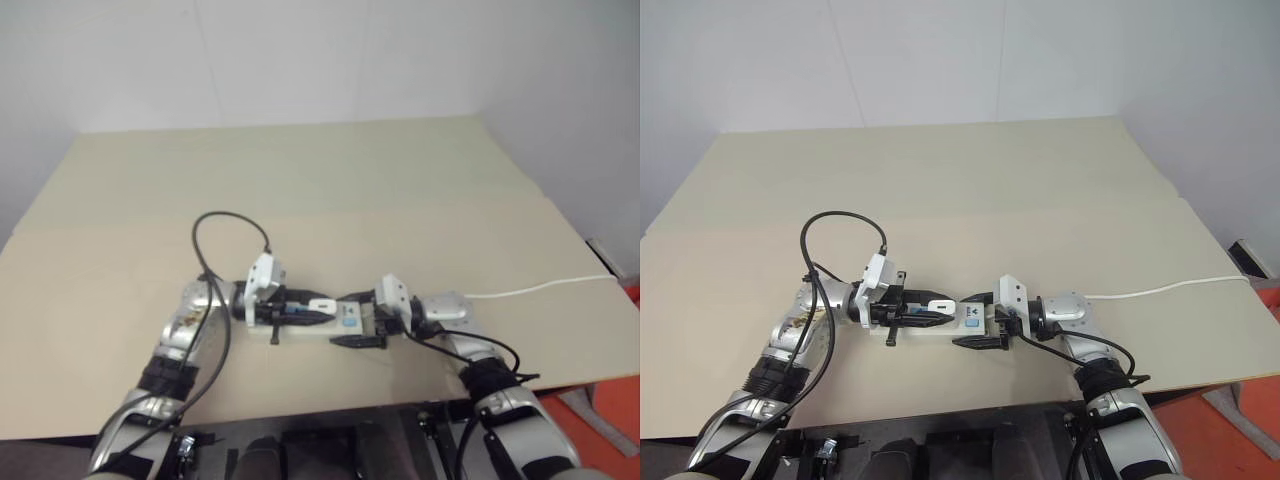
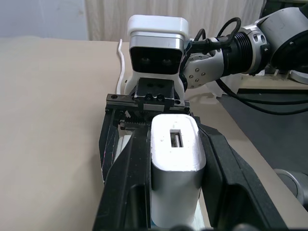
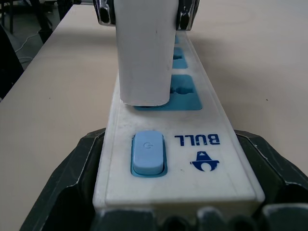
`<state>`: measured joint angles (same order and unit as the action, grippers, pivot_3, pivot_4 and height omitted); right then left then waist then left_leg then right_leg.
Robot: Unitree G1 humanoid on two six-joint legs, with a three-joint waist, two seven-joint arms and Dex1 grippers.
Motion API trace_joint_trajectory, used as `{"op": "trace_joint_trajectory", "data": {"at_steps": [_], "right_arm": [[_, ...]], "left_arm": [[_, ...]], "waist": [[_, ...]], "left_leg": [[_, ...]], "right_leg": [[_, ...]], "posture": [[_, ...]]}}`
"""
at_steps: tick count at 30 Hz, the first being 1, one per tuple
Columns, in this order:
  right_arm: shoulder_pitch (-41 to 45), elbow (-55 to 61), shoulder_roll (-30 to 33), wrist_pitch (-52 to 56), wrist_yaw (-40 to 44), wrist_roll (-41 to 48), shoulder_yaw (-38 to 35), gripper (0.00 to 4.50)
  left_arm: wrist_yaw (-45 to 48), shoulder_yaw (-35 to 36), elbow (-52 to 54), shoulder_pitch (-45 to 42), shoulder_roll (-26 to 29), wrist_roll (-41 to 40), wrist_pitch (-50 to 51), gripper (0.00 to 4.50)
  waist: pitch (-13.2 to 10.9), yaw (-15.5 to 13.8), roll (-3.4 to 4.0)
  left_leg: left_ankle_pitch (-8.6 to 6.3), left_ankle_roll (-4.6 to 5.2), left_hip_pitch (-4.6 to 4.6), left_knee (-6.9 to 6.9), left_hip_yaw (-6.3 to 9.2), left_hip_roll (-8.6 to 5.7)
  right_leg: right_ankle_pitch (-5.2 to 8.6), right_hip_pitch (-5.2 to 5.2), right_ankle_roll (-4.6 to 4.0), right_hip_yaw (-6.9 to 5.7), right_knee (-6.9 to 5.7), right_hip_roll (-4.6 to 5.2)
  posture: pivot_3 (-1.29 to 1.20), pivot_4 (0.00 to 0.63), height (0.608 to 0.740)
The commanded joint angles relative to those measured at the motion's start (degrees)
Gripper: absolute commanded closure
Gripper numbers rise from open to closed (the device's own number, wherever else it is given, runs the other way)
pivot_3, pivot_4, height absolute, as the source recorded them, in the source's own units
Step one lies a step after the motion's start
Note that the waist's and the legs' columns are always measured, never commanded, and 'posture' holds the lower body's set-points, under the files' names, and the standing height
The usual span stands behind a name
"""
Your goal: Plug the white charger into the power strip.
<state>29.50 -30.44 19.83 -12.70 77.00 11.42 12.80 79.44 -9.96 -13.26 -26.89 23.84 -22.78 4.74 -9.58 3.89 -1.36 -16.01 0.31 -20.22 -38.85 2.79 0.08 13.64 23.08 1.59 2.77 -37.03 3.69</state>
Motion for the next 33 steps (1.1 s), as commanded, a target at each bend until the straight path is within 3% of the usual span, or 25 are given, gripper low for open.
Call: {"op": "trace_joint_trajectory", "data": {"at_steps": [1,21,30,32,33], "right_arm": [[-1.26,-0.15,0.06,1.55,0.65,-0.75,1.13,1.06],[-1.34,0.22,0.11,1.96,0.56,-0.84,1.1,1.06],[-0.84,-0.32,-0.45,1.81,0.66,-1.15,1.13,1.06],[-0.72,-0.5,-0.56,1.67,0.65,-1.25,1.16,1.06],[-0.67,-0.59,-0.6,1.61,0.65,-1.29,1.19,1.06]], "left_arm": [[0.17,-0.54,-2.74,1.63,0.95,2.12,-0.93,3.48],[0.48,-2.16,-3.93,2.69,2.48,2.87,-1.15,3.48],[-0.94,-0.85,0.11,1.69,2.18,1.01,2.75,0.57],[-1.02,-0.4,0.87,1.32,2.03,0.6,3.0,0.03],[-1.09,-0.13,1.49,1.09,2.09,0.36,3.14,0.03]], "waist": [[0.0,0.01,0.0],[0.14,0.06,0.0],[0.15,-0.12,0.01],[0.15,-0.07,0.01],[0.15,-0.05,0.01]], "left_leg": [[0.0,0.0,0.0,0.0,0.0,0.0],[-0.01,0.01,0.03,0.05,-0.01,0.03],[-0.01,0.01,0.04,0.06,0.0,0.05],[-0.01,0.01,0.03,0.07,0.0,0.07],[-0.01,0.01,0.03,0.08,0.0,0.07]], "right_leg": [[0.0,-0.01,0.0,0.0,0.0,0.0],[0.0,-0.02,0.0,0.0,0.03,-0.02],[0.01,-0.03,0.0,0.02,0.04,-0.07],[0.01,-0.02,0.0,0.02,0.04,-0.09],[0.01,-0.01,0.0,0.02,0.04,-0.09]], "posture": [[0.0,0.15,0.74],[0.0,0.15,0.74],[0.0,0.15,0.74],[0.0,0.15,0.74],[0.0,0.15,0.74]]}}
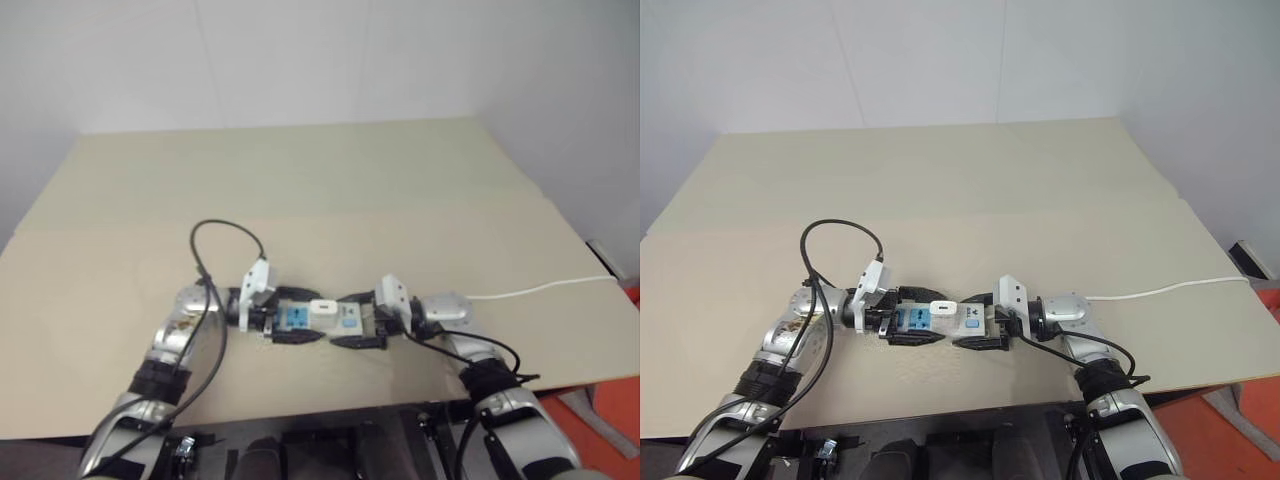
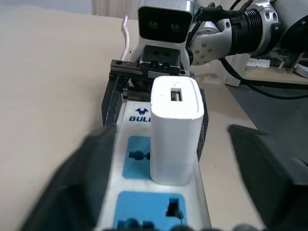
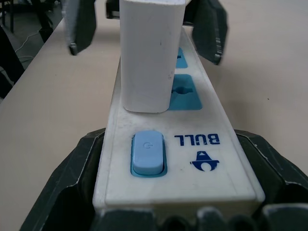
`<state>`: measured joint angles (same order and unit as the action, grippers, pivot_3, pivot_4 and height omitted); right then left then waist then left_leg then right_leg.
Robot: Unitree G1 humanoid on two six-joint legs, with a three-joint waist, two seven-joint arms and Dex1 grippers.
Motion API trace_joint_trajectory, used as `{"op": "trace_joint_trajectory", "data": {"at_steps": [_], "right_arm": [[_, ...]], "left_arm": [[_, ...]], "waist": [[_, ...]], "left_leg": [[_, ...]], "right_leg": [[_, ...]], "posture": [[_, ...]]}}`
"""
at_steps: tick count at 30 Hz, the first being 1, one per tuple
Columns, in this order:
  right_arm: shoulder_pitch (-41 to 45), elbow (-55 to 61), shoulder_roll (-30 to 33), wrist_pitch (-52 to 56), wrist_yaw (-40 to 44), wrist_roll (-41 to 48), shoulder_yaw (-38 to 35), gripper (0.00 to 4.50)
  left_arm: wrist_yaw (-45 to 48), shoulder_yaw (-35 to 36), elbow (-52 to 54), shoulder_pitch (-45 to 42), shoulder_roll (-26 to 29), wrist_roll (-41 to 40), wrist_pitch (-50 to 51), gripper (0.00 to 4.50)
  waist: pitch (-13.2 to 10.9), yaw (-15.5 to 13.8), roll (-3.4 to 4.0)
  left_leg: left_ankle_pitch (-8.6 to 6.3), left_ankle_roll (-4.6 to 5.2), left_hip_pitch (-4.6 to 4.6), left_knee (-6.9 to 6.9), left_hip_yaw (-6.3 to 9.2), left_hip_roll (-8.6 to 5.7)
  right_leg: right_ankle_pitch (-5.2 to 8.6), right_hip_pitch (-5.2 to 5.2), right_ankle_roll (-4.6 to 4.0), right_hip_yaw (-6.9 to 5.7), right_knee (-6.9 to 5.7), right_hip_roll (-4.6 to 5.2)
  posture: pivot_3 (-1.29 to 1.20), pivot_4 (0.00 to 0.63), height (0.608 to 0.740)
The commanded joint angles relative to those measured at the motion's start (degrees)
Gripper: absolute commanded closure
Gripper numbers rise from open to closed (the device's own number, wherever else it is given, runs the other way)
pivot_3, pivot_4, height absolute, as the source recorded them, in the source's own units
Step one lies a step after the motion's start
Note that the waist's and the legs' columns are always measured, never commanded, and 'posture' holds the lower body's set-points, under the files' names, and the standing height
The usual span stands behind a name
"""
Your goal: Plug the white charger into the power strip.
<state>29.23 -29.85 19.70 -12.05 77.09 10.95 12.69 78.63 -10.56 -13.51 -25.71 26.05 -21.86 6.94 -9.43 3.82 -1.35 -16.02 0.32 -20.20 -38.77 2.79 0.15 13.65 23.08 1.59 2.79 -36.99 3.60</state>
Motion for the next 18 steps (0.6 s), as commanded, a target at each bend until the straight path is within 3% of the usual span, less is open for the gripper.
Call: {"op": "trace_joint_trajectory", "data": {"at_steps": [1,3,6,18], "right_arm": [[-0.32,-1.3,-0.5,0.92,0.6,-0.87,1.31,1.06],[-0.18,-1.5,-0.51,0.92,0.7,-0.88,1.31,1.06],[-0.05,-1.36,-0.44,1.6,0.92,-0.5,1.07,0.08],[-2.1,7.5,7.18,2.82,0.6,2.27,-3.53,0.04]], "left_arm": [[-0.28,0.9,2.58,-0.38,0.01,-1.0,1.19,0.03],[-0.61,2.01,4.3,-0.79,0.31,-1.9,1.49,0.03],[-1.12,4.67,7.71,-1.3,2.04,-3.21,1.44,0.0],[0.67,13.8,15.94,3.75,13.54,-8.11,3.82,0.0]], "waist": [[0.0,0.04,0.0],[0.0,0.07,-0.01],[-0.01,0.07,-0.01],[-0.18,-1.16,0.08]], "left_leg": [[0.0,0.0,-0.01,0.0,0.0,0.0],[0.0,0.0,-0.01,0.0,-0.01,0.0],[0.0,0.0,-0.03,0.0,-0.01,0.03],[-0.01,-0.01,-0.17,0.05,-0.01,0.07]], "right_leg": [[0.0,0.01,0.0,0.0,0.0,0.0],[0.0,0.02,0.0,0.01,0.0,0.0],[0.0,0.04,0.0,0.01,0.0,-0.01],[0.0,0.1,0.0,-0.03,0.23,-0.01]], "posture": [[0.0,0.15,0.74],[0.0,0.15,0.74],[0.0,0.15,0.74],[0.0,0.15,0.74]]}}
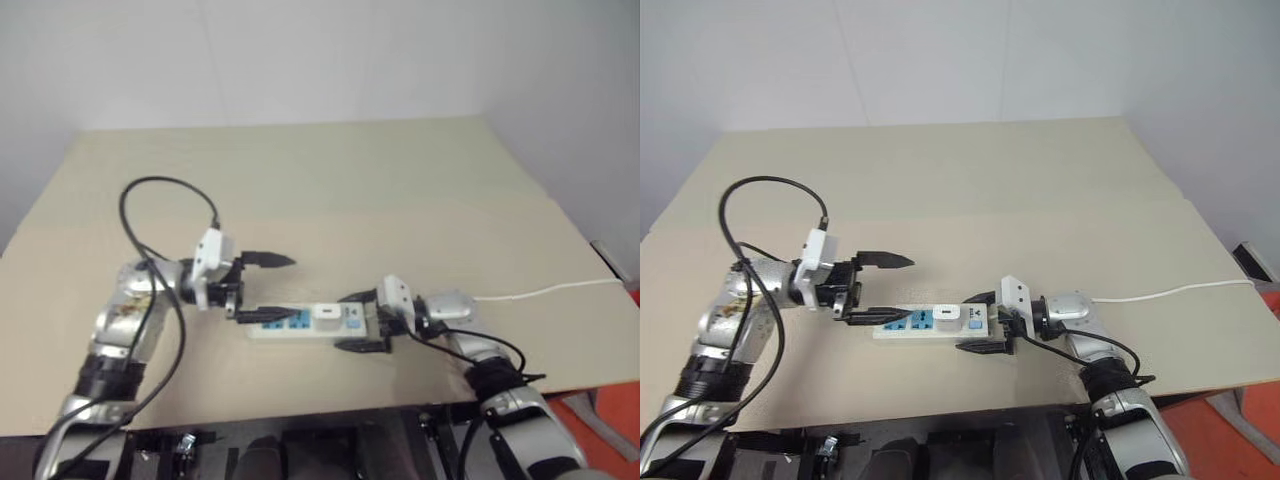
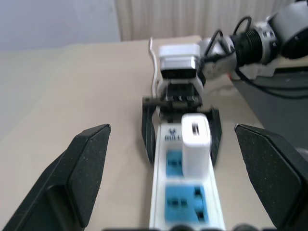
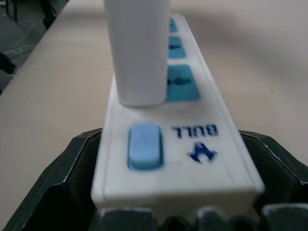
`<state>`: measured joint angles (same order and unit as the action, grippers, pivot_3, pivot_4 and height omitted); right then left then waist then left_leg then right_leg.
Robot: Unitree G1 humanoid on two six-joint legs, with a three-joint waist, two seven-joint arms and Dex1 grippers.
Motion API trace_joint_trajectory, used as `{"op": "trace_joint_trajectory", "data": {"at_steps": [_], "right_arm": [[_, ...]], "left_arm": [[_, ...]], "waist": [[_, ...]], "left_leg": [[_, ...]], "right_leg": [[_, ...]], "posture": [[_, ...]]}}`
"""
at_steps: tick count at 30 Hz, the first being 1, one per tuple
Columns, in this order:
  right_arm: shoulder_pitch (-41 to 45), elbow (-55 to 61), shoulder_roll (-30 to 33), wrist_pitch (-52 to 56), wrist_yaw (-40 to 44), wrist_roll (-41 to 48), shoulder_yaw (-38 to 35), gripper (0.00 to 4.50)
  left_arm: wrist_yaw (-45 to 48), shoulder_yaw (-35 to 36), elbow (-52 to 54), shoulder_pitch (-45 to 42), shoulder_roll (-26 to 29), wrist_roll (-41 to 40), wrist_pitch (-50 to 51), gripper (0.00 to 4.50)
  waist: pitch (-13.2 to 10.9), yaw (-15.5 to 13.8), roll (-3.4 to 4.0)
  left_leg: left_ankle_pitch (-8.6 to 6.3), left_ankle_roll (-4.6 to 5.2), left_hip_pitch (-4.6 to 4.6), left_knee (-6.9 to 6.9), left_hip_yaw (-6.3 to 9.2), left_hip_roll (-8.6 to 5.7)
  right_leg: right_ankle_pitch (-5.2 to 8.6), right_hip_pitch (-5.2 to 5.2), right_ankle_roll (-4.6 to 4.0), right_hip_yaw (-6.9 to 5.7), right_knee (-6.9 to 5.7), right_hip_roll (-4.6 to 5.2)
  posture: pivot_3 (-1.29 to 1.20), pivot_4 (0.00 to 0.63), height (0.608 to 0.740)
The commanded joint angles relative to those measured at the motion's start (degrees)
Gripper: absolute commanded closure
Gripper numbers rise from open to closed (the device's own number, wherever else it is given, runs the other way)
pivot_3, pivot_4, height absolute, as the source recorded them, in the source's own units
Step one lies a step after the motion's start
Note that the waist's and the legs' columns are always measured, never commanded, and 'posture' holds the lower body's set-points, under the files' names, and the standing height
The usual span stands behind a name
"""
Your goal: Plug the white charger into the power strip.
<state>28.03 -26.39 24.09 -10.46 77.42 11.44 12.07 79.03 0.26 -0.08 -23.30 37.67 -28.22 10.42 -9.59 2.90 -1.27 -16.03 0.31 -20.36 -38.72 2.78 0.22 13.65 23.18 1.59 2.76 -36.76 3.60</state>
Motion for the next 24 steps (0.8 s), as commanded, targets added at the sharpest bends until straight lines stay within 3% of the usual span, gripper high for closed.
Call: {"op": "trace_joint_trajectory", "data": {"at_steps": [1,7,17,24], "right_arm": [[-1.45,5.44,3.87,1.48,0.23,2.23,-3.45,0.04],[-6.12,15.44,12.03,5.73,0.23,6.51,-8.72,0.04],[-15.91,24.51,23.49,11.99,-1.76,13.31,-21.36,0.04],[-21.23,28.15,26.58,15.36,-4.08,15.74,-27.56,0.04]], "left_arm": [[0.17,3.62,2.89,2.03,2.53,-2.02,0.33,0.0],[-0.83,9.07,6.24,7.22,6.89,-3.97,1.43,0.0],[2.46,22.7,9.58,20.22,18.74,-7.18,5.38,0.0],[2.56,31.2,13.1,29.54,20.31,-8.38,8.11,0.0]], "waist": [[-0.07,-0.49,0.01],[-0.08,-0.87,0.01],[-0.14,-0.94,0.02],[-0.17,-1.04,0.02]], "left_leg": [[0.0,0.0,-0.06,0.0,0.0,0.01],[0.0,-0.01,-1.03,-0.09,-0.01,-0.02],[-0.02,0.02,-1.07,-0.02,-0.09,-0.01],[-0.02,0.03,-1.0,-0.01,-0.17,-0.03]], "right_leg": [[0.0,0.05,0.0,-0.01,0.03,0.0],[-0.01,1.05,-0.01,-0.06,-0.06,0.08],[0.0,1.04,-0.01,-0.09,0.08,0.12],[0.01,0.97,0.0,-0.12,0.06,0.18]], "posture": [[0.0,0.15,0.74],[0.0,0.15,0.74],[0.0,0.15,0.74],[0.0,0.15,0.74]]}}
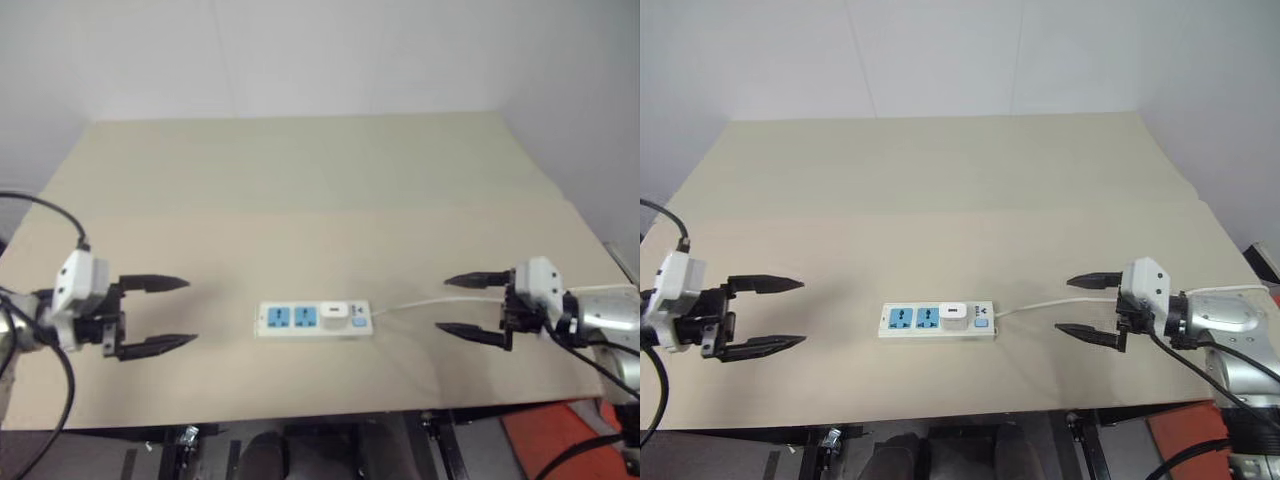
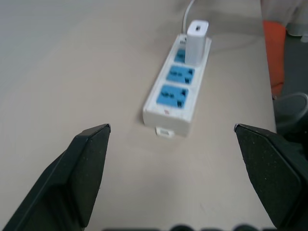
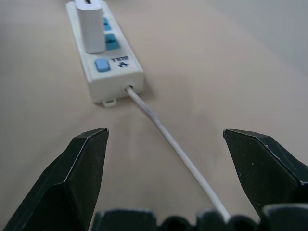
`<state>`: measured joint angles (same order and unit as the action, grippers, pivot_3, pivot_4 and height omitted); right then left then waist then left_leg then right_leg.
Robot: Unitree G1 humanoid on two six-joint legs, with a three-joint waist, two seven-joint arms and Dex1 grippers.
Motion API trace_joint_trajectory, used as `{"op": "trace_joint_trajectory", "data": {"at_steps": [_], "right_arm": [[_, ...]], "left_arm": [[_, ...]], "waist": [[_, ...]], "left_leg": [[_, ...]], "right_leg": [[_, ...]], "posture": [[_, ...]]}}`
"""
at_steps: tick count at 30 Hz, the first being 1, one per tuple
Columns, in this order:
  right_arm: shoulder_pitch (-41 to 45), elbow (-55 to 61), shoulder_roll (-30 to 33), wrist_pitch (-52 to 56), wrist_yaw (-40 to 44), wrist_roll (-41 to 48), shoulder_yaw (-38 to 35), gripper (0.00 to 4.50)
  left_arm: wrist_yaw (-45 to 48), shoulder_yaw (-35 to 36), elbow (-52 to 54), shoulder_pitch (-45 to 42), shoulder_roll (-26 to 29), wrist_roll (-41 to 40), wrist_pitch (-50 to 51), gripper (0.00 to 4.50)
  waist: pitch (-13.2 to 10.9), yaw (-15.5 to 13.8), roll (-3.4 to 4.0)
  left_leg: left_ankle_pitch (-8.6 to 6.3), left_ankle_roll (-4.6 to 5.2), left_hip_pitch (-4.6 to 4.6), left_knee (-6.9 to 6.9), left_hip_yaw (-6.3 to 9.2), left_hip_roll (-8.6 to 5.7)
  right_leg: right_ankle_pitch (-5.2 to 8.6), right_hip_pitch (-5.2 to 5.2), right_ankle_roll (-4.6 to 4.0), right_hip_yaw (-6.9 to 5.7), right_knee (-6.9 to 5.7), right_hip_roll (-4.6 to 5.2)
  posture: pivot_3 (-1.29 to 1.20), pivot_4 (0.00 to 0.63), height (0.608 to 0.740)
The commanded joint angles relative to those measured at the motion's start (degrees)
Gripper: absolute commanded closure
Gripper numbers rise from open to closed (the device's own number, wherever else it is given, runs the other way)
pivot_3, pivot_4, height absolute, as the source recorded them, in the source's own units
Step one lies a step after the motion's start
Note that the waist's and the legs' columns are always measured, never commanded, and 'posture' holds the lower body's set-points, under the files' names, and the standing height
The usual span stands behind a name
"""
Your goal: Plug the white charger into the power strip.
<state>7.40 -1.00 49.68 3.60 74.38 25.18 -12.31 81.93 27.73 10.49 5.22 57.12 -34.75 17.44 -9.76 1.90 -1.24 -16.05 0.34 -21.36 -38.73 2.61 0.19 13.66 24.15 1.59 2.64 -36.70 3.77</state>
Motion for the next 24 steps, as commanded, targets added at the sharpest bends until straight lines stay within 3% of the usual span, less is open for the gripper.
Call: {"op": "trace_joint_trajectory", "data": {"at_steps": [1,24], "right_arm": [[-1.05,3.15,1.07,1.5,-1.2,2.16,-3.38,0.04],[-2.77,5.1,0.41,1.01,-4.64,0.97,-2.57,0.04]], "left_arm": [[-0.67,4.16,3.14,1.63,0.61,-2.19,1.46,0.0],[-4.9,0.72,7.32,1.46,-1.13,-4.05,3.16,0.0]], "waist": [[0.0,-0.11,-0.01],[0.0,-0.46,-0.01]], "left_leg": [[0.0,0.0,0.0,-0.01,0.0,0.0],[0.0,0.0,0.08,-0.03,-0.14,-0.01]], "right_leg": [[0.0,-0.01,0.0,0.0,0.0,0.0],[-0.01,-0.07,-0.01,0.02,-0.06,0.01]], "posture": [[0.0,0.15,0.74],[0.0,0.15,0.74]]}}
